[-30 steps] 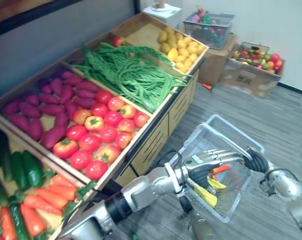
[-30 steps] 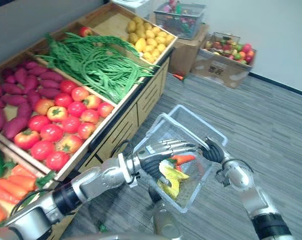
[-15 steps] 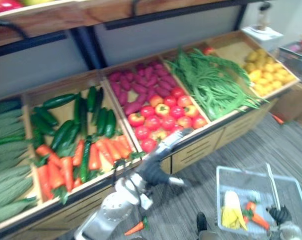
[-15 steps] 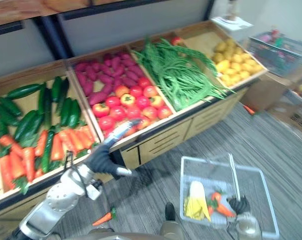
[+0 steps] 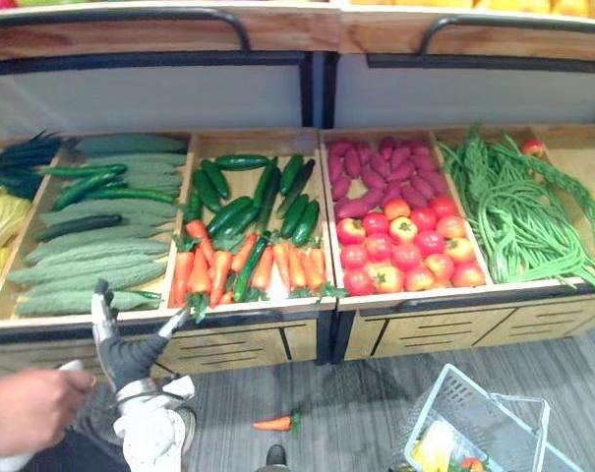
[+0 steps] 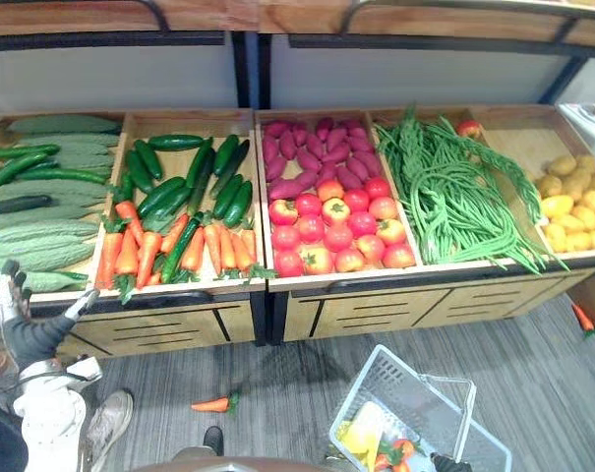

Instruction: Pick vegetable in the basket

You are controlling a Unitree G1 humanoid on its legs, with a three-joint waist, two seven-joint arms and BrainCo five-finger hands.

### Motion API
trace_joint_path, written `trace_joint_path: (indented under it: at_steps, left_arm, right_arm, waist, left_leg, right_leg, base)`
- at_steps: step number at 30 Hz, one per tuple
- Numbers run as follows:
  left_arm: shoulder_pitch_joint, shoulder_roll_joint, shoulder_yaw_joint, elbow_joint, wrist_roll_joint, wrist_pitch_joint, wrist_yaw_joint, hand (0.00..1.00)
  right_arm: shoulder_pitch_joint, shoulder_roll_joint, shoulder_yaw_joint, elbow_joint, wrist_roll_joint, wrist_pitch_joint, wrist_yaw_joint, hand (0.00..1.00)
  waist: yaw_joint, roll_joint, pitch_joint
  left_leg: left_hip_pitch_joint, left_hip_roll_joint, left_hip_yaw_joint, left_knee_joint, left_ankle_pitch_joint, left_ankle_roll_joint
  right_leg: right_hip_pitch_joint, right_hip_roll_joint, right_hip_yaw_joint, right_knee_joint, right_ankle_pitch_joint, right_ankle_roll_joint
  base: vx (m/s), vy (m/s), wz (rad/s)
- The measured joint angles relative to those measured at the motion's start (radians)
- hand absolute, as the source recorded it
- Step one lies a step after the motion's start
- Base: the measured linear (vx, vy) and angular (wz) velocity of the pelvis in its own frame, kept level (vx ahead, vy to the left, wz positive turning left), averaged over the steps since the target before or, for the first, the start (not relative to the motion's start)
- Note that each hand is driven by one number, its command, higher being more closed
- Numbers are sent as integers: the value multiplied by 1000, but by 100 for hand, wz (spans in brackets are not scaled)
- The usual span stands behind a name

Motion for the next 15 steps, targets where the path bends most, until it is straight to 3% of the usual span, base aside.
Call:
trace_joint_path:
  at_steps: [4, 6, 10, 15]
  left_arm:
    - [0, -1, 50, 222, 31, 32, 6, 0]
    - [0, -23, 123, 370, 36, 56, 8, 0]
    - [-24, -24, 257, 687, -32, 90, 7, 0]
    - [-33, -16, 270, 971, -40, 119, -16, 0]
  right_arm:
    - [16, 44, 1, -47, 1, -1, -2, 100]
    - [41, 66, 1, -98, 1, -2, -3, 100]
    - [61, 77, 1, -127, -2, -2, -11, 100]
    - [47, 77, 11, -109, -10, -2, -18, 100]
  waist:
    - [-3, -10, -11]
    - [-6, -3, -28]
    - [-13, 8, -44]
    - [-37, 13, -48]
  left_leg:
    - [13, 0, -11, -7, 4, 4]
    - [24, -1, -9, -21, 3, 4]
    - [38, -5, -8, -43, 3, 4]
    - [54, -13, -10, -73, 4, 4]
  right_leg:
    - [29, 0, -29, -12, -9, -12]
    - [33, -2, -34, -13, -16, -9]
    - [43, -3, -45, -30, -17, -9]
    - [45, -4, -43, -43, -17, -9]
  base:
    - [-25, -6, 15]
    - [-16, -3, 1]
    - [0, 0, 0]
    - [32, 1, -3]
